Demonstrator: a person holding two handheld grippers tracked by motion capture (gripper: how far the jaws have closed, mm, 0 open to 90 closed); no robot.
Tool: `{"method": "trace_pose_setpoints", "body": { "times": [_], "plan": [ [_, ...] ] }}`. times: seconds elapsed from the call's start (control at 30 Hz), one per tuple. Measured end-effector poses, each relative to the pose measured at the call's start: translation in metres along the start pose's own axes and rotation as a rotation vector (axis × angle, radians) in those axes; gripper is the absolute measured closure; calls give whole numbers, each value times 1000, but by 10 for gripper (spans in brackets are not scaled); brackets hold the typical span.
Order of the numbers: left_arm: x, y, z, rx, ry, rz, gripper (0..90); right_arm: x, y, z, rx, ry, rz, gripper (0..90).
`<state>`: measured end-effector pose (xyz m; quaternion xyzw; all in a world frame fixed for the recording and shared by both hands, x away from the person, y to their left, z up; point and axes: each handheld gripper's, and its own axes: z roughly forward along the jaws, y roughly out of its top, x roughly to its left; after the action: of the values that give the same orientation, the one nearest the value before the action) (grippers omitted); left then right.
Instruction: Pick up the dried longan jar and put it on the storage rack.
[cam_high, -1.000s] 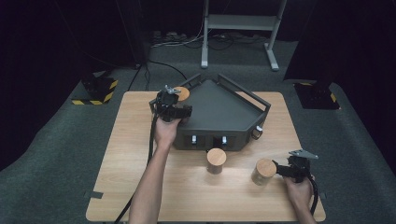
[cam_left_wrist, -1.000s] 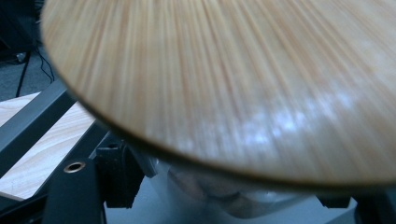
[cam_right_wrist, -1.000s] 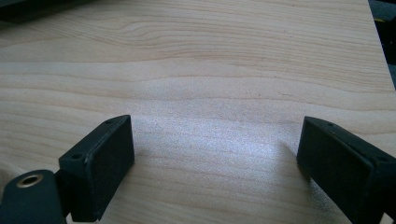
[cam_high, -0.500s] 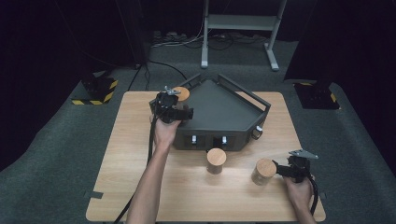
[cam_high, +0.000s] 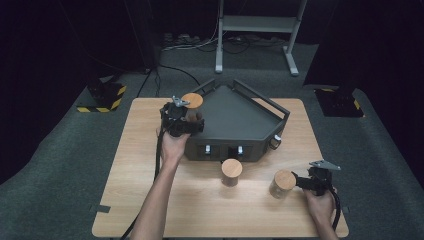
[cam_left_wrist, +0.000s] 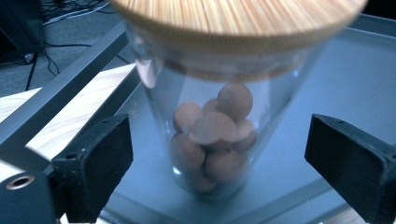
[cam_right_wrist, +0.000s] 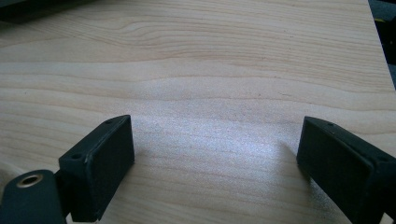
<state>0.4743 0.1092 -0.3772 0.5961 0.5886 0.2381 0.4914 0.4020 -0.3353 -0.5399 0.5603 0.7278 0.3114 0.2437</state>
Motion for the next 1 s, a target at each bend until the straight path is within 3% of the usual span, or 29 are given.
{"method": "trace_pose_setpoints", "body": {
  "times": [0.2, 0.6, 1.0],
  "plan": [
    [4, -5, -7, -9, -9, -27, 77, 0, 0, 0, 0, 0, 0, 108],
    [3, -11, -18, 11, -29, -16, 78, 0, 0, 0, 0, 1, -2, 108],
    [4, -18, -28, -1, -48, -22, 81, 0, 0, 0, 0, 1, -1, 108]
  ]
}}
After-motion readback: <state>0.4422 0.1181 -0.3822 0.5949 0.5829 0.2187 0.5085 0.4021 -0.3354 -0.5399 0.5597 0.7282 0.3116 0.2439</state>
